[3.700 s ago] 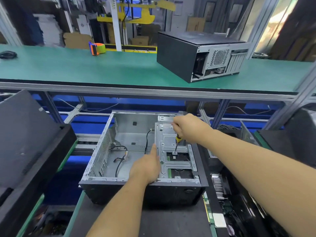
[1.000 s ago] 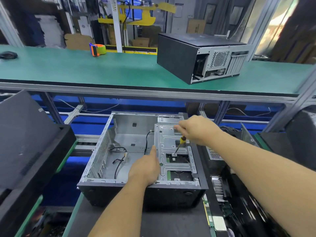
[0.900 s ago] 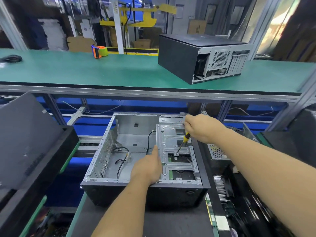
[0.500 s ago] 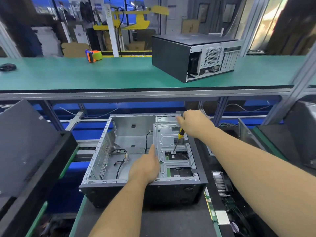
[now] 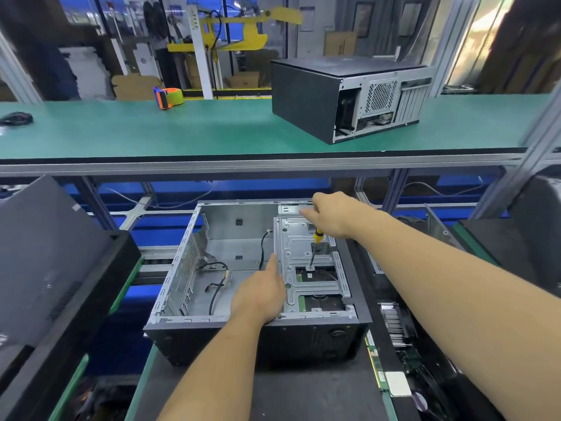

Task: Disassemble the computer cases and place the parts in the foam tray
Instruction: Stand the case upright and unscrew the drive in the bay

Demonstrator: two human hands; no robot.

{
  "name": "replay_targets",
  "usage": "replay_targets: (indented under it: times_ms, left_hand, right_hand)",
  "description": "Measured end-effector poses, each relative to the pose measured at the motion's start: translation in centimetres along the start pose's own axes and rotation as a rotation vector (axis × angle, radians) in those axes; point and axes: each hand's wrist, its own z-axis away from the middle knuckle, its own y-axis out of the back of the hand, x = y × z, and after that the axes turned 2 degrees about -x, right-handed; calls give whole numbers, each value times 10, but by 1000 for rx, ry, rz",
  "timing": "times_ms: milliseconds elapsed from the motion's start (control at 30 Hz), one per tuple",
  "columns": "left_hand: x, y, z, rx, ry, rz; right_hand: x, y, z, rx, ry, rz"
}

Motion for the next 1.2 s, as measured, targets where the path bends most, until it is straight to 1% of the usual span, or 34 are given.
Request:
replay_targets:
  times_ms: [67,100,267,433,567,633,967,1200]
  left_hand:
    - [0,0,0,4,0,-3]
    - [0,-1,-1,4,0,-4]
    - [-1,-1,-1,5,-3,-18]
    - [-1,0,-1,-1,4,-18]
    - [0,0,-1,4,2,-10]
    - [-1,0,0,1,4,-10]
    - [-2,-2,-2,3,6,-15]
    - [-3,-1,-2,-1,-3,-15]
  right_hand:
    - [-2,-2,-1,49,-38,136]
    - [-3,-2,-3,55,-32,160]
    - [-9,3,-3,-34,73,128]
    - [-11,9,-2,-84,79,108]
    - [-11,4,-3,-4,2,136]
    - [-10,2,-4,14,-4,164]
    - [-6,5,0,-44,129,111]
    - [-8,3,2,-51,233,143]
